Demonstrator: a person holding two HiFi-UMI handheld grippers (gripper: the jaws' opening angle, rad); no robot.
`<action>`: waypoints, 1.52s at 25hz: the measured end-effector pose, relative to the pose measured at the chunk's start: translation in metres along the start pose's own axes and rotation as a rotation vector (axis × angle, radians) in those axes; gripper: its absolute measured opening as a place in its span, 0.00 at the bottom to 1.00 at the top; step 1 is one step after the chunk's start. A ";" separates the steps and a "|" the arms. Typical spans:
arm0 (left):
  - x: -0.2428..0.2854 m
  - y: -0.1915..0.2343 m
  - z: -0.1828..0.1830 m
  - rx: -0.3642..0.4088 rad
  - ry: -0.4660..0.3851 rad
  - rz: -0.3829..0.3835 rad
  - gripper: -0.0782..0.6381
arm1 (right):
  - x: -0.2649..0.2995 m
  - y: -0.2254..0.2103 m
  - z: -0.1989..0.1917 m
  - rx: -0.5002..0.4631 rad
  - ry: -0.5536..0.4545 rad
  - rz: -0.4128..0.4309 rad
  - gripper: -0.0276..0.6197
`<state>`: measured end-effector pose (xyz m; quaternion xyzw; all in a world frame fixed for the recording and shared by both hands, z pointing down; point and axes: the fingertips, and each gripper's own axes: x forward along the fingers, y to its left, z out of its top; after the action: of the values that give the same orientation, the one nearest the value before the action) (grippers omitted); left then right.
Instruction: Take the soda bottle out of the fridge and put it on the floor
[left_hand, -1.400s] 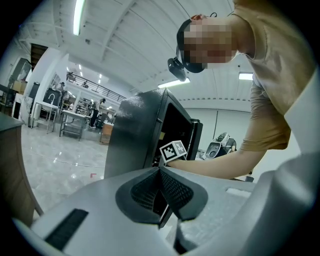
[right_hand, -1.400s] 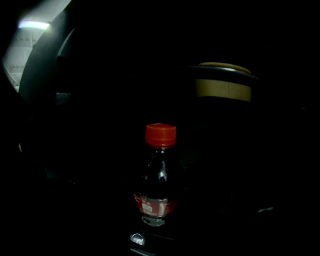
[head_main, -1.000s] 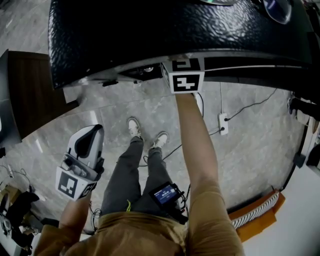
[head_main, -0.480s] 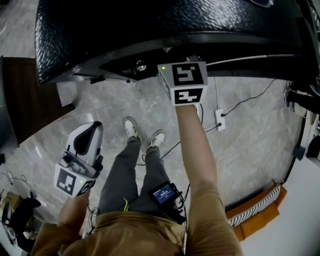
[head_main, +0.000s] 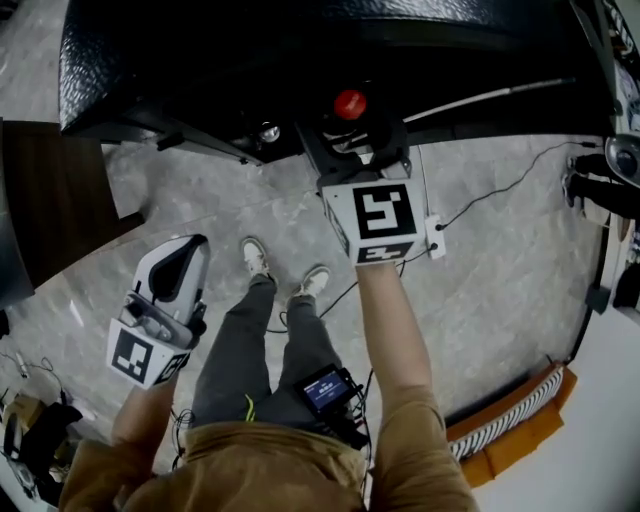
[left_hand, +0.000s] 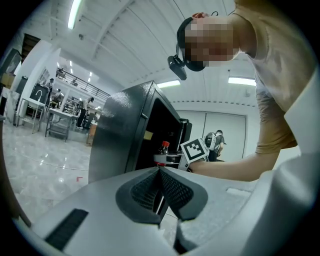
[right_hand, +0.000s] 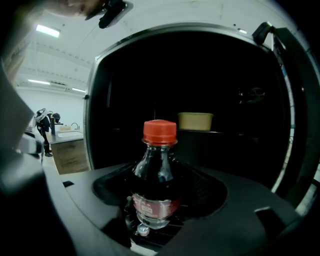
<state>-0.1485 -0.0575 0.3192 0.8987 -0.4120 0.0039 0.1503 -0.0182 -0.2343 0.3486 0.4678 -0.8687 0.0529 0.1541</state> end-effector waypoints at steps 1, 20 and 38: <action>0.001 -0.002 -0.001 0.004 -0.002 0.002 0.11 | -0.007 0.002 0.001 -0.007 -0.013 0.002 0.50; 0.047 -0.044 -0.108 0.060 0.025 -0.008 0.11 | -0.082 0.028 -0.135 -0.030 0.012 0.120 0.50; 0.086 0.028 -0.302 0.153 0.059 0.000 0.11 | -0.031 0.056 -0.378 -0.035 0.097 0.173 0.50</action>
<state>-0.0771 -0.0552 0.6261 0.9069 -0.4062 0.0616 0.0933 0.0336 -0.0896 0.6995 0.3853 -0.8981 0.0735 0.1988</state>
